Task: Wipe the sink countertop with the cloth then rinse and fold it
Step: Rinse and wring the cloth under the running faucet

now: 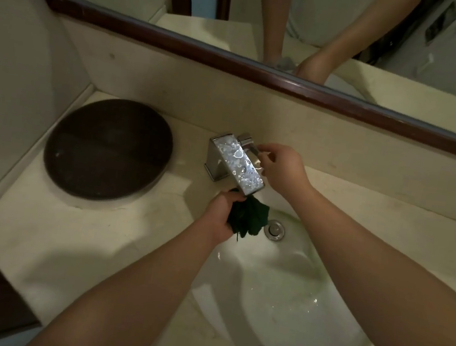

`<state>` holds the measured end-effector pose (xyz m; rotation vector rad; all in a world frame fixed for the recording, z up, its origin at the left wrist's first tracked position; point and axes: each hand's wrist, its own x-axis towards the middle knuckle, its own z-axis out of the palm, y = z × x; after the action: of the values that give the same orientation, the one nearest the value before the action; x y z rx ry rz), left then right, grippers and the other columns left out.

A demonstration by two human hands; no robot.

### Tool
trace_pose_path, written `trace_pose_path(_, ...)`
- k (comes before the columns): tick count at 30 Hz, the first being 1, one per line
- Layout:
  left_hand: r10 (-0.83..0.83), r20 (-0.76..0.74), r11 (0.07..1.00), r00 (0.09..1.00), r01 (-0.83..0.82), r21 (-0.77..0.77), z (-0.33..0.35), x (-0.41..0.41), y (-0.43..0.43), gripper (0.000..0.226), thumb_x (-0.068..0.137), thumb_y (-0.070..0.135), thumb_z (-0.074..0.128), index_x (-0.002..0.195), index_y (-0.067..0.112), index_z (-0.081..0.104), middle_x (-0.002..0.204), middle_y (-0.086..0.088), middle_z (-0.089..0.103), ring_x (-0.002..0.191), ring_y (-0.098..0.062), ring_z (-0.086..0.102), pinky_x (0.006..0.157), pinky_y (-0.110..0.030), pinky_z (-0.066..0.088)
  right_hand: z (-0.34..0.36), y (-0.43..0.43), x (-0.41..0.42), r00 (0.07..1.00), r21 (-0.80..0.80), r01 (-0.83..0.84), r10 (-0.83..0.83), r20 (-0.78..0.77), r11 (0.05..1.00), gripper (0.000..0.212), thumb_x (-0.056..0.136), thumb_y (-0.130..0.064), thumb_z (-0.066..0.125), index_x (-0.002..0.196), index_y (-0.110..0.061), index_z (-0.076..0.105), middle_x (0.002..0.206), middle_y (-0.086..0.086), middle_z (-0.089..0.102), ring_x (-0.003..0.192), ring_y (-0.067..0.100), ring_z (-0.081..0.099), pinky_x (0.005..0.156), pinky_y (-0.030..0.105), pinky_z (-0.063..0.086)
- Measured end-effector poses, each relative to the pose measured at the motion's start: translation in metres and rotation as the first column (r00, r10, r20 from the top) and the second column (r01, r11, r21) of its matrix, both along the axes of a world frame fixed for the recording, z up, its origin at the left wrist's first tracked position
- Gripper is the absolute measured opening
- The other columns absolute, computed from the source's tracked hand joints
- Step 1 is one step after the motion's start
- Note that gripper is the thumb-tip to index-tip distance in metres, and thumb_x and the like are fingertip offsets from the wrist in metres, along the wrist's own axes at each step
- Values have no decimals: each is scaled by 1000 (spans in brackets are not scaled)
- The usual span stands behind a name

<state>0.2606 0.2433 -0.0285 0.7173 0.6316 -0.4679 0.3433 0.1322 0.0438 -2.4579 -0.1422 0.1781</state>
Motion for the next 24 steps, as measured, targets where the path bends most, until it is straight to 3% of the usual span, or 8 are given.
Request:
trace_pose_path(2, -5, -4, 1000, 1000, 5, -21, -5, 3, -4, 24, 87, 3, 48, 108, 6, 59, 104, -17, 60, 109, -36, 56, 99, -46, 44, -4, -2, 4, 999, -25, -22, 22, 34, 999, 29, 95, -13, 52, 119, -14, 69, 94, 13, 73, 84, 31, 67, 76, 35, 51)
trace_pose_path(5, -7, 0, 999, 1000, 7, -43, -8, 6, -7, 16, 86, 3, 50, 99, 6, 59, 92, -13, 61, 94, -31, 60, 91, -42, 48, -9, -2, 11, 999, -21, 7, -6, 48, 1000, 30, 95, -10, 50, 118, -11, 69, 101, 14, 73, 93, 32, 67, 76, 30, 46)
trace_pose_path(10, -26, -50, 996, 998, 21, -86, -8, 10, -8, 8, 83, 3, 53, 82, 7, 59, 75, -9, 59, 65, -23, 63, 65, -31, 55, -9, -4, 10, 998, 46, 56, -56, 0, 997, 31, 97, -18, 49, 121, -14, 68, 106, 10, 73, 93, 30, 67, 82, 36, 52)
trace_pose_path(14, -14, -28, 998, 1000, 13, -57, -10, 10, -7, 18, 84, 11, 59, 99, 5, 65, 90, -12, 69, 81, -26, 68, 71, -34, 57, -21, -16, -17, 950, 144, 303, -287, -119, 942, 34, 95, -38, 52, 117, -14, 63, 105, 3, 68, 91, 19, 62, 76, 29, 46)
trace_pose_path(17, -35, 1, 999, 999, 35, 3, -10, 9, -8, 36, 85, 16, 60, 118, 2, 63, 110, -18, 68, 97, -32, 66, 84, -39, 56, -40, -21, -48, 802, 220, 504, -357, -479, 835, 42, 93, -53, 50, 111, -17, 58, 106, 2, 67, 92, 18, 62, 78, 29, 49)
trace_pose_path(19, -50, 0, 996, 999, 50, 67, -10, 10, -8, 32, 89, 16, 57, 118, 4, 65, 110, -18, 69, 97, -32, 67, 82, -40, 56, -51, -19, -66, 626, 282, 616, -241, -741, 735, 46, 91, -58, 50, 113, -18, 58, 104, 3, 68, 92, 18, 65, 75, 32, 53)
trace_pose_path(21, -90, 9, 986, 996, 87, 145, -11, 10, -7, 28, 92, 21, 59, 115, 7, 67, 105, -15, 72, 92, -31, 70, 77, -38, 57, -63, -16, -76, 587, 411, 703, -148, -796, 580, 39, 93, -50, 52, 116, -20, 60, 112, 8, 71, 99, 25, 69, 79, 40, 58)
trace_pose_path(24, -118, 59, 959, 991, 99, 265, -14, 5, 4, 24, 92, 19, 61, 113, 8, 63, 83, -12, 68, 64, -22, 61, 51, -26, 48, -62, -14, -72, 679, 574, 728, -276, -680, 376, 19, 97, -27, 55, 110, -15, 63, 113, 17, 70, 96, 29, 71, 73, 37, 59)
